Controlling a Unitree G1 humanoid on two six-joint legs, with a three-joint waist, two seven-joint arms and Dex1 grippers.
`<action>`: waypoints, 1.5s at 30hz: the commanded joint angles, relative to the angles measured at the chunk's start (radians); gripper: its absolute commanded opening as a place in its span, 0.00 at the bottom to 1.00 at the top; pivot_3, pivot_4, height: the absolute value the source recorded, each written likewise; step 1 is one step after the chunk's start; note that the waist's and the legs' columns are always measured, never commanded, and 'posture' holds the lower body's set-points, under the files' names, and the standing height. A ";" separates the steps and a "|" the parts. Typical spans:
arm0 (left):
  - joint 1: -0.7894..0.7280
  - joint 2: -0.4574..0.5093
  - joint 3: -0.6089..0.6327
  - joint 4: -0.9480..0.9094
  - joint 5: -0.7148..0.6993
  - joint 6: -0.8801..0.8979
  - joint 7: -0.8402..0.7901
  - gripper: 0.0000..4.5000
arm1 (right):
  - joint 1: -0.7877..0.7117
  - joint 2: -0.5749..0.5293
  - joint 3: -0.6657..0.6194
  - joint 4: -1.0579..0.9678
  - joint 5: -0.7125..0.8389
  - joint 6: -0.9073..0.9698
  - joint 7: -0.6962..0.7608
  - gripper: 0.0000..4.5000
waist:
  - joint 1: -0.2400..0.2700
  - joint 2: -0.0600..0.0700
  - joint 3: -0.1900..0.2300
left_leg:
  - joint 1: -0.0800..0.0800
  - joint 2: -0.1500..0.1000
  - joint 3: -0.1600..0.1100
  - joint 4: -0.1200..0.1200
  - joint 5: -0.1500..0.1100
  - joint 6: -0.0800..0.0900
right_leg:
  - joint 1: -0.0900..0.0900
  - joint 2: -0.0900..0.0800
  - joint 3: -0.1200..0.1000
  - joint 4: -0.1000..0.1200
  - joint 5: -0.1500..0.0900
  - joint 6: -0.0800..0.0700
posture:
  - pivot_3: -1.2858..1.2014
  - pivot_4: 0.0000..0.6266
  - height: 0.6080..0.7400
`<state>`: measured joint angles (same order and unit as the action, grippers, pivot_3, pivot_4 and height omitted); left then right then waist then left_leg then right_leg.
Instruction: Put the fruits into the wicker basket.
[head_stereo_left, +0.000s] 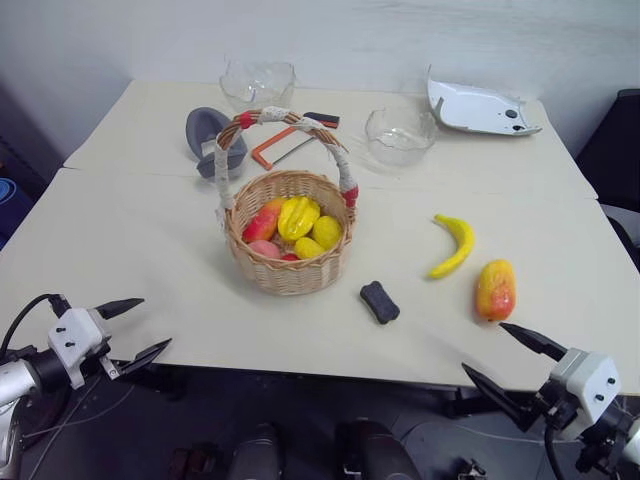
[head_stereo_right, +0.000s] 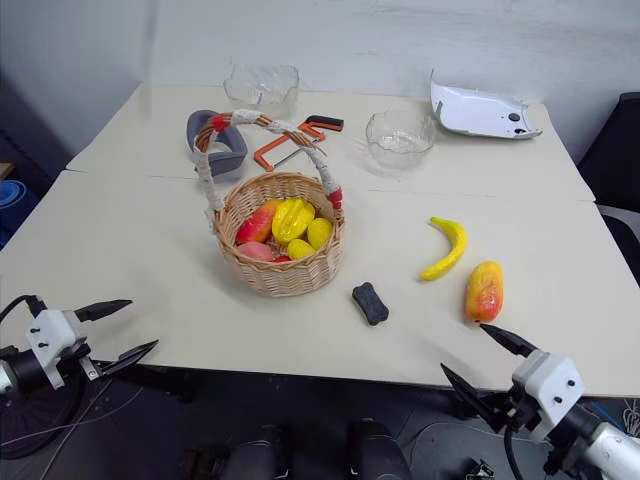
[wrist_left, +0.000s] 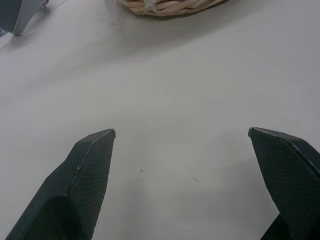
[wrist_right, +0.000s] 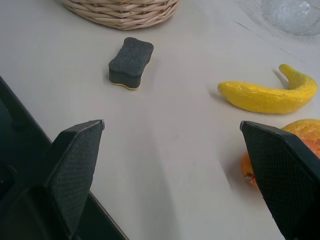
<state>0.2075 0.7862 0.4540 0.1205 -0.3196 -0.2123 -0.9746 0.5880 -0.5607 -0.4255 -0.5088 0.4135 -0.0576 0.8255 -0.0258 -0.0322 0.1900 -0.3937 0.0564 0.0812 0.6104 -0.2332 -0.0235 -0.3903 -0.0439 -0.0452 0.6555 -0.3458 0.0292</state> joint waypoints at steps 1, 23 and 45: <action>0.006 0.007 0.026 -0.033 -0.023 0.028 0.016 1.00 | -0.012 -0.003 0.010 0.018 0.000 -0.020 0.017 1.00 | 0.000 0.000 0.000 | 0.000 0.000 0.000 0.000 0.000 0.000 | 0.000 0.000 0.000 0.000 0.000 0.000 | 0.52 0.24 1.00; -0.051 0.033 -0.126 -0.436 -0.277 0.409 -0.150 1.00 | -0.555 -0.020 0.473 -0.118 -0.020 0.714 -0.374 1.00 | 0.001 -0.001 -0.001 | 0.001 0.001 0.002 0.000 0.000 0.000 | -0.002 0.000 0.001 0.002 0.000 -0.001 | 0.52 0.24 1.00; -0.163 0.013 -0.208 -0.459 -0.274 0.456 -0.160 1.00 | -0.616 0.097 0.520 0.101 -0.072 0.593 -0.282 0.23 | -0.004 -0.003 -0.001 | 0.003 0.004 0.009 0.000 -0.001 -0.002 | -0.002 0.004 0.006 0.004 0.000 0.000 | 0.52 0.24 1.00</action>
<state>0.0540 0.8011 0.2448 -0.3356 -0.5860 0.2494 -1.1296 -0.0536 -0.4568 0.1074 -0.3835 0.3116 0.5731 0.4966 -0.0298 -0.0348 0.1885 -0.3904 0.0607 0.0903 0.6109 -0.2344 -0.0254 -0.3926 -0.0395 -0.0389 0.6594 -0.3462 0.0290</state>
